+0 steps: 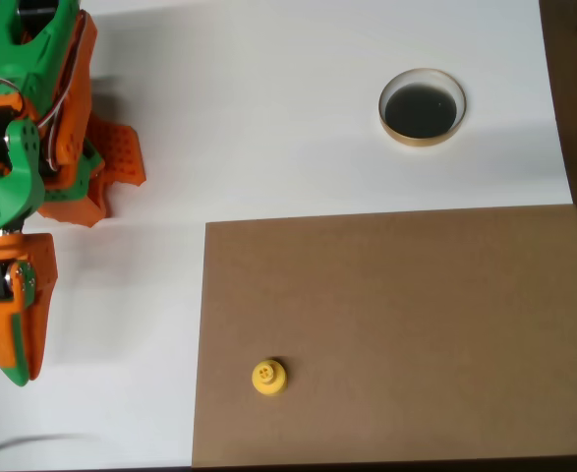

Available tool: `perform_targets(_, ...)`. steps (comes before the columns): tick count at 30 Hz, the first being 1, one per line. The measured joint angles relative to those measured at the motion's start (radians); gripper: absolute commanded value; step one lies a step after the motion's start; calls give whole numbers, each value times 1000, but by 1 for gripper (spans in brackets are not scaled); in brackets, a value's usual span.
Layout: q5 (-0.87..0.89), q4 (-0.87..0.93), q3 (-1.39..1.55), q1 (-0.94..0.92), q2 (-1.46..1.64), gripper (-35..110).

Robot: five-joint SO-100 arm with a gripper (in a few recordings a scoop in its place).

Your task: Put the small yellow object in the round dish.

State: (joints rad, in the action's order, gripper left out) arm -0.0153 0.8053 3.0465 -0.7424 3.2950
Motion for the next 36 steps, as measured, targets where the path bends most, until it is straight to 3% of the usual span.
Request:
perform_targets(18,0,0,0,0,0,0)
perform_targets(24,-130,0,0,25,0,1)
perform_targets(28,-115,2,0,18,0,0)
perform_targets(36,-98,29,-52,3,0,8)
